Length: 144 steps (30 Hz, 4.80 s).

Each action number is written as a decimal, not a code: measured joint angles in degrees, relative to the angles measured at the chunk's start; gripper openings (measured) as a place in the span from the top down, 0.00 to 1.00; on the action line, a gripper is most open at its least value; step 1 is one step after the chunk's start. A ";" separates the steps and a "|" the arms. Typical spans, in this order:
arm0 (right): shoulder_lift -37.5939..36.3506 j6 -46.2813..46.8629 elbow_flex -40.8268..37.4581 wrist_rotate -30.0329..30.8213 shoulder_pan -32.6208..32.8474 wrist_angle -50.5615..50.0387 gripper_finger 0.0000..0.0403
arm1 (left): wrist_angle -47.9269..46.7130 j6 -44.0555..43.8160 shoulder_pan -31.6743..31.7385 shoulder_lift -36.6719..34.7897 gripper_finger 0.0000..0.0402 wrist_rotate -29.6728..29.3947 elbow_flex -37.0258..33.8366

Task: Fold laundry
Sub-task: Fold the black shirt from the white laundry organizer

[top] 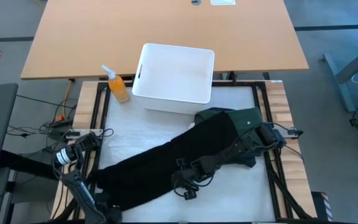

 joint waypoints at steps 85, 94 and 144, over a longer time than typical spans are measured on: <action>3.77 -7.04 10.77 5.59 0.06 19.54 0.65 | 3.09 -3.99 1.81 -20.92 0.53 -44.81 -15.25; 3.77 -5.92 10.77 5.56 -0.55 18.84 0.65 | 2.27 -12.66 4.12 -20.92 0.58 -44.96 -16.21; 3.64 -0.35 10.70 0.87 -0.09 16.70 0.66 | 2.83 1.24 6.75 -20.97 0.80 -12.99 -8.75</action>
